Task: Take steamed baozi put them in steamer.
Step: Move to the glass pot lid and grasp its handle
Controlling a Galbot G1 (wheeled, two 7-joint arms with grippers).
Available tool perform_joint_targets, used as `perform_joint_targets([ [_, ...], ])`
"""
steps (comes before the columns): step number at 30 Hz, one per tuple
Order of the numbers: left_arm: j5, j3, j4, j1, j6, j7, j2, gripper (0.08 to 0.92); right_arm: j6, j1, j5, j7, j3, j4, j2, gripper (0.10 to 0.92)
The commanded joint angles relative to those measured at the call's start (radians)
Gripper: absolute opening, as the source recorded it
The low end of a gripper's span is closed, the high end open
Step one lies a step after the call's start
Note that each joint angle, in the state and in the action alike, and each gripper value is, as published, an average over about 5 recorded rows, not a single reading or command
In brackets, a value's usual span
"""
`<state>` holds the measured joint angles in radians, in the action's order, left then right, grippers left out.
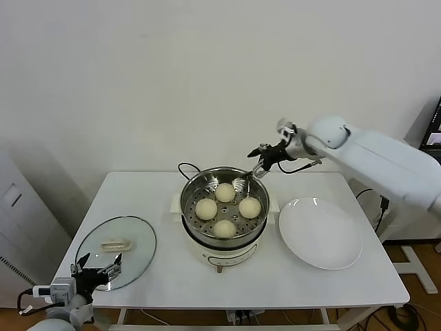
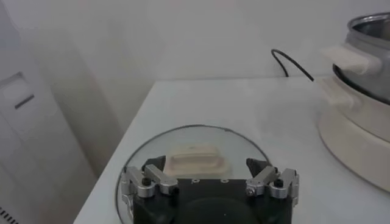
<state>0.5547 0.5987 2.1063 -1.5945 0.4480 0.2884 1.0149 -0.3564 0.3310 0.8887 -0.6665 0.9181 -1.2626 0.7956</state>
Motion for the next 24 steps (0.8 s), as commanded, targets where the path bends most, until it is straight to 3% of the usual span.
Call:
perform_joint_targets([
  [1, -0.012, 0.001, -0.004, 0.006, -0.013, -0.009, -0.006, 0.823, 0.231, -0.493, 0.065, 0.371, -0.615, -0.056, -0.122, 0.823],
  [10, -0.138, 0.014, -0.031, -0.008, -0.098, -0.051, -0.005, 0.823, 0.329, -0.911, -0.118, 0.705, -1.014, -0.174, -0.062, 0.823],
  [17, -0.426, 0.018, -0.063, -0.023, -0.18, -0.07, -0.009, 0.823, 0.318, -1.211, -0.241, 0.733, -1.262, -0.298, 0.037, 0.823],
  [24, -0.944, 0.028, -0.128, -0.059, -0.338, -0.102, -0.001, 0.823, 0.349, -1.399, -0.299, 0.668, -1.465, -0.322, 0.155, 0.823],
])
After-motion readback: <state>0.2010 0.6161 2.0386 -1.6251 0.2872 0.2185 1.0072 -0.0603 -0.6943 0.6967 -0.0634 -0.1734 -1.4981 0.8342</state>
